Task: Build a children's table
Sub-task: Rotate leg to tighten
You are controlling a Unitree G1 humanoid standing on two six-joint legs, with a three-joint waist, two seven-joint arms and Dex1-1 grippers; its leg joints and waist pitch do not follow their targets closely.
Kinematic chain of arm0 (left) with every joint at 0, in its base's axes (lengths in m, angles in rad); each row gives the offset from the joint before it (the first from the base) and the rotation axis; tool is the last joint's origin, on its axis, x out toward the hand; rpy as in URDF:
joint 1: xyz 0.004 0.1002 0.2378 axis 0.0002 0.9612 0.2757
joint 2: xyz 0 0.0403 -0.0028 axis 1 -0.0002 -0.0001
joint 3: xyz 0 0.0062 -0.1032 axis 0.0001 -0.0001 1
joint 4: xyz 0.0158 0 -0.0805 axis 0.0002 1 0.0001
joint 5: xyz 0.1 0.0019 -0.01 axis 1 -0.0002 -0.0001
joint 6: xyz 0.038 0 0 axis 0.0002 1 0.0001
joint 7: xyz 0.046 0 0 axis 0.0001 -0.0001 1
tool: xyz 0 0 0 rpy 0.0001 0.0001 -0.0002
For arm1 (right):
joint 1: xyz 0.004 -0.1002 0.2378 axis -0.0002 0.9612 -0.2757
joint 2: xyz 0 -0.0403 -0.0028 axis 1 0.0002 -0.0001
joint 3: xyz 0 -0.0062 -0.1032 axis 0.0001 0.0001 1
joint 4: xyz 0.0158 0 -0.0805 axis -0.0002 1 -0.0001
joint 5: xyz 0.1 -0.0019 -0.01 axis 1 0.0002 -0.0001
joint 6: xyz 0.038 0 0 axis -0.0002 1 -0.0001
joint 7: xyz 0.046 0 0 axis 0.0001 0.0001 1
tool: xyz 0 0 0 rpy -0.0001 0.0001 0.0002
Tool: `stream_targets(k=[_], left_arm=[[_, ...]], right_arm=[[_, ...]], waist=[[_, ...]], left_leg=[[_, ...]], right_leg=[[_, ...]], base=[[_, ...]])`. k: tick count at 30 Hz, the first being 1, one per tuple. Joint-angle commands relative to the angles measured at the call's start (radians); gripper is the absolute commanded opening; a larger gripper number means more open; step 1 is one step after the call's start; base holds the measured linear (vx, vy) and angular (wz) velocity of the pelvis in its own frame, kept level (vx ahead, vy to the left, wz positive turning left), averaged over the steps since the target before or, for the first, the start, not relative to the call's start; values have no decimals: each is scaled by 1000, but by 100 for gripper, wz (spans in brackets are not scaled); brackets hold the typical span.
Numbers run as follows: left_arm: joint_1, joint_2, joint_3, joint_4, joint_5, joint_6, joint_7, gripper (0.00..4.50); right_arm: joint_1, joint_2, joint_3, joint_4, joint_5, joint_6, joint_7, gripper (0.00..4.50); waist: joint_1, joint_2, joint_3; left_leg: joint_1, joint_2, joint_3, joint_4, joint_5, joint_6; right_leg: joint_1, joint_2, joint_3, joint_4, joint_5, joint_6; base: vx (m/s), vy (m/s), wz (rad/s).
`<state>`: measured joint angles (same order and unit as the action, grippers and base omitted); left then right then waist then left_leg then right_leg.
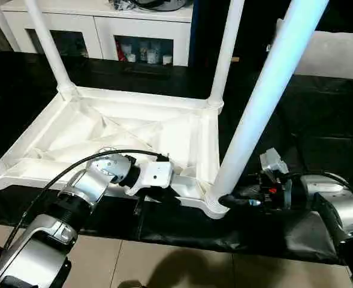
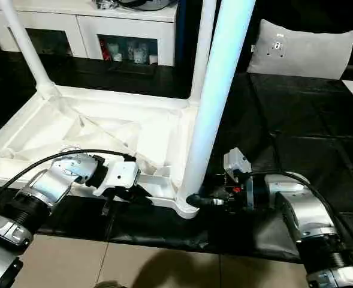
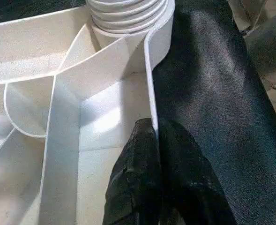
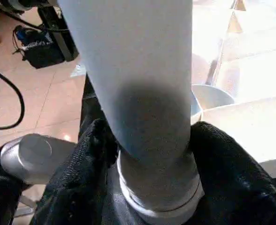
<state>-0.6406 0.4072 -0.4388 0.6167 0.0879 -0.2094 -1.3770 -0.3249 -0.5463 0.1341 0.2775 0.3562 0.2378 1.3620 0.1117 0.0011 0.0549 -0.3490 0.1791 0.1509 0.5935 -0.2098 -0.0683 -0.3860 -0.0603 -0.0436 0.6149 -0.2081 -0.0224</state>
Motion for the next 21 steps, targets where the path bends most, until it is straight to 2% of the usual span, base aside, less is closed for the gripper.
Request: stream_targets(k=[1, 3, 4, 5, 9, 11, 13, 16, 17, 18, 19, 21], left_arm=[[9, -9, -36, 17, 17, 13, -30, 0], [9, -14, -29, 17, 11, 23, -25, 0], [6, -37, -5, 13, 6, 99, 31, 0], [4, -44, 1, 12, 9, 128, 53, 0], [-14, -92, 35, 31, 7, 207, 155, 0], [-33, -144, 61, 45, 8, 283, 261, 0], [-47, -181, 80, 59, 7, 324, 327, 0], [-62, -224, 103, 72, 6, 371, 398, 0], [-68, -245, 115, 74, 3, 393, 429, 0], [-70, -251, 118, 75, 1, 400, 438, 0], [-79, -277, 125, 80, 7, 413, 480, 0], [-81, -290, 117, 81, 21, 411, 497, 0]], right_arm=[[-6, 16, -1, -12, 23, 23, 6, 245], [-4, 21, -5, -15, 31, 31, 1, 213], [10, 45, -20, -43, 47, 56, -48, 211], [15, 61, -27, -56, 51, 80, -90, 208], [15, 110, -36, -65, 3, 121, -251, 198], [-1, 193, -76, -61, -34, 163, -443, 198], [-18, 250, -114, -59, -35, 217, -569, 195], [-33, 299, -141, -55, -60, 248, -695, 194], [-41, 320, -148, -47, -77, 245, -752, 194], [-44, 326, -150, -45, -82, 244, -769, 194], [-61, 360, -170, -19, -89, 233, -846, 194], [-70, 380, -183, -3, -91, 203, -877, 194]], waist=[[-2, -8, -66], [-2, -7, -67], [-3, -6, -66], [-2, -7, -64], [-9, -8, -57], [-21, -2, -55], [-34, -5, -56], [-52, -6, -56], [-53, 5, -57], [-58, -1, -59], [-61, 2, -58], [-62, 0, -62]], left_leg=[[-2, 51, 2, -62, -64, 79], [-2, 51, 2, -62, -58, 82], [-1, 52, 3, -63, -59, 80], [-1, 52, 2, -63, -64, 77], [3, 46, 2, -71, -131, 39], [3, 43, -4, -78, -164, 8], [1, 41, -6, -81, -173, -5], [-3, 38, -6, -79, -172, -1], [-3, 38, -7, -78, -166, -4], [-5, 36, -5, -76, -159, 1], [-6, 34, -5, -76, -155, 3], [-7, 34, -5, -74, -142, 6]], right_leg=[[53, -82, 41, -58, -40, -255], [54, -81, 40, -56, -22, -260], [53, -82, 42, -58, -23, -263], [52, -83, 41, -59, -34, -262], [48, -83, 43, -78, -200, -223], [45, -82, 42, -87, -292, -188], [45, -79, 41, -89, -313, -174], [45, -78, 43, -91, -296, -175], [44, -79, 44, -90, -284, -179], [45, -77, 44, -92, -261, -182], [46, -77, 44, -92, -251, -183], [48, -77, 44, -89, -227, -186]], base=[[0, 0, 0], [0, 0, 0], [0, 0, 0], [0, 0, 0], [0, 0, 0], [0, 0, 0], [0, 0, 0], [0, 0, 0], [0, 0, 0], [0, 0, 0], [0, 0, 0], [0, 0, 0]])
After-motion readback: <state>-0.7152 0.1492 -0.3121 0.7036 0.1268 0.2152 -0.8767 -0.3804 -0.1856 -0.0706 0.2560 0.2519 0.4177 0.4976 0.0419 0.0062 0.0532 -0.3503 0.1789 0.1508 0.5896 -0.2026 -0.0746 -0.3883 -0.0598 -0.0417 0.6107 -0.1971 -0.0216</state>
